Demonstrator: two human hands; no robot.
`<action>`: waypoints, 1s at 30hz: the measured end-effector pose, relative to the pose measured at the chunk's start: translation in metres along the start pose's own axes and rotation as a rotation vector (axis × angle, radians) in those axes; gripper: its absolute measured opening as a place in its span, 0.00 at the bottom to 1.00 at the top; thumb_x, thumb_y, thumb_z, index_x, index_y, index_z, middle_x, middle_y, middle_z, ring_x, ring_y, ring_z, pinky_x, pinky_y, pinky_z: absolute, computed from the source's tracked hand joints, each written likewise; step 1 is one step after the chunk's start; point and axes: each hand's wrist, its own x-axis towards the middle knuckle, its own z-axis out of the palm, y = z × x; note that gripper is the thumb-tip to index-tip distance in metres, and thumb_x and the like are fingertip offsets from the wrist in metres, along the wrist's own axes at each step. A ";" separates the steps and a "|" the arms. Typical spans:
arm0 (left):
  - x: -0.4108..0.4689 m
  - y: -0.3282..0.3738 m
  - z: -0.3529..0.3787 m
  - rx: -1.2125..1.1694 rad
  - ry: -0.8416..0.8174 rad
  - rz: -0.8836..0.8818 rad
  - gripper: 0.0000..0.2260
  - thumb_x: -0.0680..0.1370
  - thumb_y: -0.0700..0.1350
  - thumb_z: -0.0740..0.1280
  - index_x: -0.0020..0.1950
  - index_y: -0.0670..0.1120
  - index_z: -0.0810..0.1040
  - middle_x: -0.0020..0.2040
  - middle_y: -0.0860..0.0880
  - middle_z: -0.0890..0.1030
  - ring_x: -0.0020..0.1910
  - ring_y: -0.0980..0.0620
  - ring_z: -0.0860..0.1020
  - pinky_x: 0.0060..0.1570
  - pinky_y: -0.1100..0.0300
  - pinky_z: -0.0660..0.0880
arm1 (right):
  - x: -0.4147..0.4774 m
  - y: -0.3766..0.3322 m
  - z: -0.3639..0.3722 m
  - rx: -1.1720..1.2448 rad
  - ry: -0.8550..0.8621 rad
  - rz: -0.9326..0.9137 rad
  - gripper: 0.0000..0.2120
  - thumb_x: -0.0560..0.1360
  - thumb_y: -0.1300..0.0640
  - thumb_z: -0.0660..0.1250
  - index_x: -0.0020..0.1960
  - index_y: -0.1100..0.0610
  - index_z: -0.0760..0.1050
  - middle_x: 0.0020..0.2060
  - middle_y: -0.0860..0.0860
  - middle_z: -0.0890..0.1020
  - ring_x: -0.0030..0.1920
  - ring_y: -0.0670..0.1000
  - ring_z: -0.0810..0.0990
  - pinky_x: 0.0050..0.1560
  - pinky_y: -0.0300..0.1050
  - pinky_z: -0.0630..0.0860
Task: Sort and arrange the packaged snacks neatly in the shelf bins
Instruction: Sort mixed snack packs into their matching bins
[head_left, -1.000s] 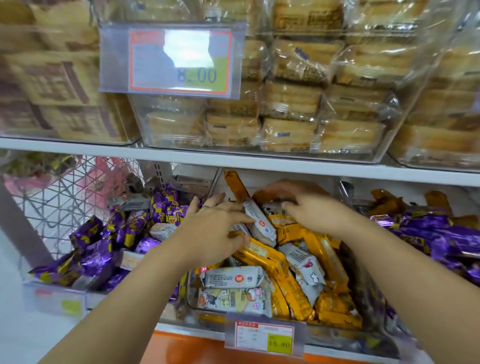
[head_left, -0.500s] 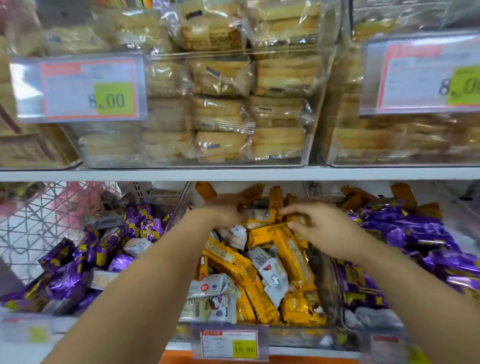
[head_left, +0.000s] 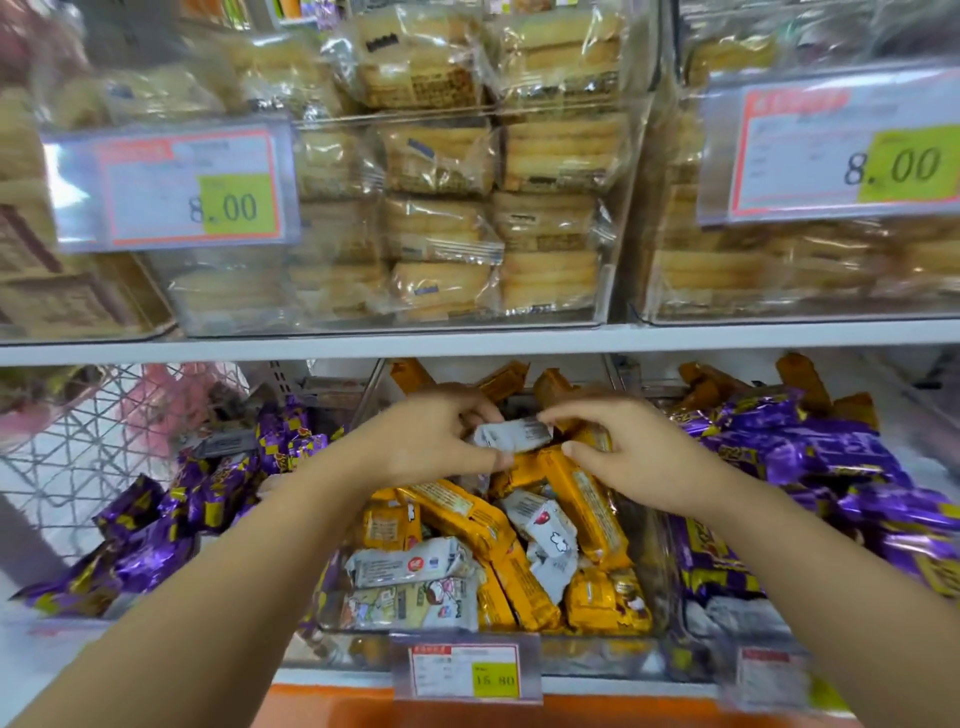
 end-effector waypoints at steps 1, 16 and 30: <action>-0.007 0.003 0.003 -0.075 0.005 0.005 0.15 0.72 0.52 0.73 0.57 0.52 0.77 0.49 0.56 0.78 0.44 0.62 0.77 0.41 0.72 0.71 | -0.001 -0.001 0.001 -0.007 -0.020 -0.018 0.15 0.77 0.55 0.63 0.61 0.42 0.76 0.62 0.39 0.75 0.66 0.43 0.70 0.71 0.58 0.60; -0.022 0.008 0.003 -0.375 -0.090 0.089 0.13 0.80 0.35 0.60 0.55 0.50 0.80 0.56 0.56 0.82 0.56 0.63 0.78 0.59 0.66 0.73 | -0.013 -0.009 -0.009 0.045 -0.172 -0.015 0.12 0.74 0.43 0.64 0.57 0.37 0.75 0.56 0.36 0.79 0.54 0.44 0.79 0.65 0.51 0.69; 0.074 -0.026 0.014 0.167 -0.127 -0.176 0.16 0.80 0.44 0.62 0.67 0.51 0.75 0.68 0.50 0.73 0.62 0.50 0.74 0.54 0.62 0.70 | -0.005 0.008 -0.007 0.023 0.007 -0.118 0.08 0.71 0.50 0.71 0.48 0.41 0.75 0.49 0.38 0.78 0.52 0.37 0.74 0.57 0.40 0.71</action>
